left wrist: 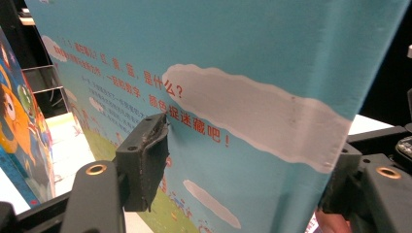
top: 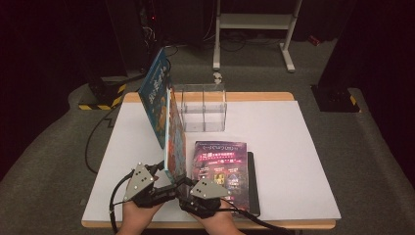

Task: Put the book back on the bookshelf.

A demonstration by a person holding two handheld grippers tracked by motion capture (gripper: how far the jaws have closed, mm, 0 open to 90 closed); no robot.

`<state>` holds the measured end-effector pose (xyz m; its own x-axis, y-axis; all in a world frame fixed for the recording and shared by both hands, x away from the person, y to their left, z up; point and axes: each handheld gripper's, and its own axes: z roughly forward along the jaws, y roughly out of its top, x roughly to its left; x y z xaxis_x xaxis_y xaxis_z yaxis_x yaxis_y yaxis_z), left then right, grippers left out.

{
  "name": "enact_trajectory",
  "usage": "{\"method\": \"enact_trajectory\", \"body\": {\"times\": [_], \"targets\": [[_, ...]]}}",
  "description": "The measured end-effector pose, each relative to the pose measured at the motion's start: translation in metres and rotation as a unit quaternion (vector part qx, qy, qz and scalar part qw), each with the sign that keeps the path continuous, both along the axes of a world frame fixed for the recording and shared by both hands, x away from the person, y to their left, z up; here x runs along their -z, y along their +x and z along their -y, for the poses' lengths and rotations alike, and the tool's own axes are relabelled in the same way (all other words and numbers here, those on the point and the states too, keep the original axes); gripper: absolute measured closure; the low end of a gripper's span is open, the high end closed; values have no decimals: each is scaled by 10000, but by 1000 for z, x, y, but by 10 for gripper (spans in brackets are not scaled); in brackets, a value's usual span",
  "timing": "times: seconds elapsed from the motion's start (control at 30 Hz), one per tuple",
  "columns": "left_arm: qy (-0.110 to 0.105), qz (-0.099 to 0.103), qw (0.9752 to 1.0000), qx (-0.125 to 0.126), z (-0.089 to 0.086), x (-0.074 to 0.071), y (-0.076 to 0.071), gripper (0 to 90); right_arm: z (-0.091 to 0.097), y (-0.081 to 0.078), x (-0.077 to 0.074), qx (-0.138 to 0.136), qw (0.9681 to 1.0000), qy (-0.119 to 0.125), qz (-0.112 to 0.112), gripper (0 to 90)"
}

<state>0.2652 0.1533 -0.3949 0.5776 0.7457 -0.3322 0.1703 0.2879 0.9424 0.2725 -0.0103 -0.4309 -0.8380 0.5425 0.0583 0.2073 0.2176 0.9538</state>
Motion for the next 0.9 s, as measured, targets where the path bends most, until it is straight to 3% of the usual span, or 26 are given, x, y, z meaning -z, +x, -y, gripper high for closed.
{"method": "enact_trajectory", "body": {"times": [0.17,0.23,0.5,0.57,0.63,0.7,0.9], "targets": [[41,24,10000,-18,2,0,0,340,10,-4,-1,-240,9996,-91,-104,517],[61,79,9999,-51,5,1,-1,344,19,-9,-2,-211,9997,-114,-26,504],[226,225,9992,-239,9,1,-5,379,56,-10,1,23,9999,-137,-57,497],[340,245,9986,-308,9,0,-7,384,73,-2,2,281,9995,-123,-49,495],[336,234,9986,-332,8,0,-8,386,77,0,2,359,9993,-92,-66,495],[373,191,9987,-301,4,-1,-8,386,98,12,3,712,9974,65,-116,494],[405,99,9987,-297,-3,-2,-8,377,125,28,5,1125,9934,133,-185,493]]}}
